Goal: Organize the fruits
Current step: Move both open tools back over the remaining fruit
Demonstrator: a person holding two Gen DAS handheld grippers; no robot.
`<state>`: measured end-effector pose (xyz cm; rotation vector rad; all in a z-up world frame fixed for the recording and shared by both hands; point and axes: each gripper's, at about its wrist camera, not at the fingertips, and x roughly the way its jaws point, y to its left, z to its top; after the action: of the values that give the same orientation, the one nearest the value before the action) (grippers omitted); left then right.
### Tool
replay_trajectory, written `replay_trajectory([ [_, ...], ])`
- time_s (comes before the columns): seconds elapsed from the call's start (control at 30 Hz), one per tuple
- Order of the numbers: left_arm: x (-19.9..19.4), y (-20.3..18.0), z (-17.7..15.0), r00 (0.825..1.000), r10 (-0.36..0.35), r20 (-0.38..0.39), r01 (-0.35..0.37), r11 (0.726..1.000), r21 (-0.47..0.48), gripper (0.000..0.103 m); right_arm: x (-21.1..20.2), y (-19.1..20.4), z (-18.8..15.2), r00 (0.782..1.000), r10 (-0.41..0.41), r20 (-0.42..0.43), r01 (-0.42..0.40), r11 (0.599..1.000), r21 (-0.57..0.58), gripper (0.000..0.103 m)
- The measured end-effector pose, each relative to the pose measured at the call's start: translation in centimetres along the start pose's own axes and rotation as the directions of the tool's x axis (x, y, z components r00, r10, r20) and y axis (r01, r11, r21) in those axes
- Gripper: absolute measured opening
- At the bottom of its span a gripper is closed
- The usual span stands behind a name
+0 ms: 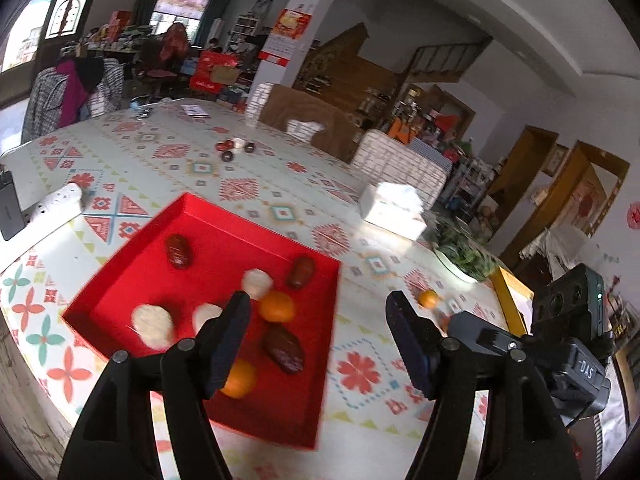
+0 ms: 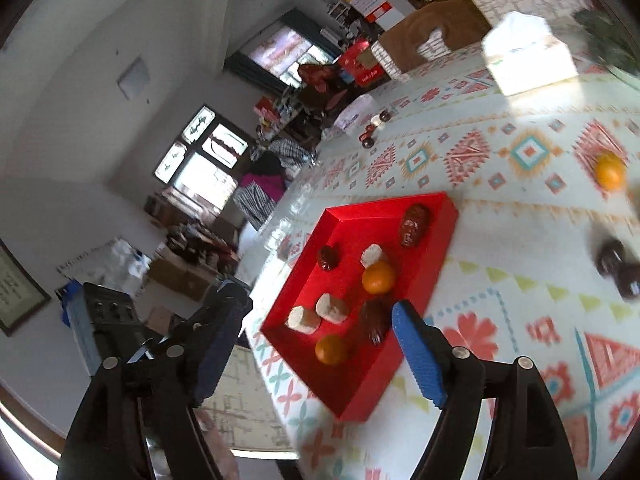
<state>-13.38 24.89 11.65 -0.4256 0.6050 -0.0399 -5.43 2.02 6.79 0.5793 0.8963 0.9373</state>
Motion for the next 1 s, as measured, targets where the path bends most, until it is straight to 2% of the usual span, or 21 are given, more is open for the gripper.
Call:
replay_trajectory([
  [0.2,-0.1,-4.1,-1.6,0.999,-0.034,-0.022,0.035,0.997,0.072,0.069,-4.2,-3.2,-2.1,0.988,0.148,0.047,-0.153,0.979,0.137,0.089],
  [0.37,-0.2,-7.1,-2.8,0.998,-0.057,-0.038,0.061,0.990,0.126,0.070,-7.2,-5.2,-3.2,0.947,0.305,0.101,-0.320,0.926,0.202,0.092],
  [0.57,0.0,-9.8,-3.9,0.996,-0.070,-0.062,0.079,0.982,0.169,0.070,-9.3,-5.8,-4.1,0.914,0.383,0.137,-0.404,0.892,0.202,0.094],
  [0.77,0.1,-11.2,-4.3,0.995,-0.070,-0.065,0.081,0.978,0.193,0.070,-10.7,-7.4,-4.6,0.842,0.510,0.175,-0.538,0.809,0.236,0.094],
  [0.87,0.2,-11.5,-4.3,0.995,-0.069,-0.066,0.081,0.978,0.195,0.070,-11.4,-8.4,-4.8,0.835,0.514,0.198,-0.550,0.797,0.252,0.094],
  [1.0,0.9,-12.1,-4.5,0.994,-0.070,-0.083,0.086,0.976,0.200,0.070,-12.4,-9.2,-4.8,0.847,0.486,0.217,-0.529,0.808,0.258,0.095],
])
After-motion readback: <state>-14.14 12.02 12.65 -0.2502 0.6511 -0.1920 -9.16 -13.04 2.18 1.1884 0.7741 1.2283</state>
